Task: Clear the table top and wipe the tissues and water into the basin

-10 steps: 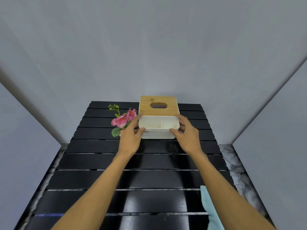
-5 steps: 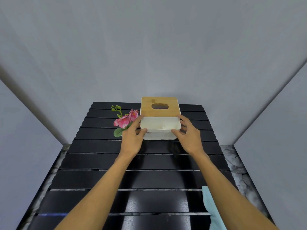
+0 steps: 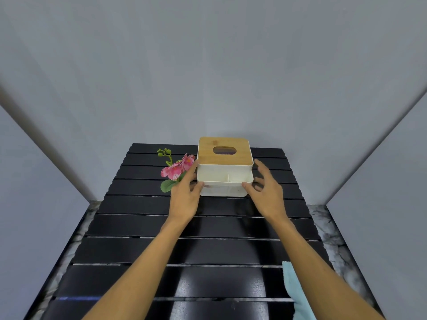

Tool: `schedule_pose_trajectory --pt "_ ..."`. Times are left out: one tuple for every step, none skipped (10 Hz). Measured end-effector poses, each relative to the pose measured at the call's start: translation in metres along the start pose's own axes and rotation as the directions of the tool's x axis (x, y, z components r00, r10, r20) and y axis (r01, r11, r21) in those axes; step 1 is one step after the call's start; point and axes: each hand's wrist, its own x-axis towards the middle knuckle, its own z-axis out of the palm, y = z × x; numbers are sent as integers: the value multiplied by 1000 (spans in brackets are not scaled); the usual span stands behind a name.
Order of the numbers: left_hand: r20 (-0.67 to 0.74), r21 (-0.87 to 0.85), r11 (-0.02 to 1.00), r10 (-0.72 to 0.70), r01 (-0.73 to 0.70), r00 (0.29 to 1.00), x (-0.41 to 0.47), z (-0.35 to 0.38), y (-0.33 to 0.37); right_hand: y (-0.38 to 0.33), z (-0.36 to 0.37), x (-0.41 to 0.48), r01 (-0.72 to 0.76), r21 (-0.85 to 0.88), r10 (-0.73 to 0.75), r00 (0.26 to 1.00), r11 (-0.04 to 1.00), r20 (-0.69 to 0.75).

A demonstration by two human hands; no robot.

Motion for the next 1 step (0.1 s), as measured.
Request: schedule_pose_trajectory --pt "-54 -18 999 -44 44 998 -31 -15 1 -9 -20 -4 -48 80 63 979 996 -195"
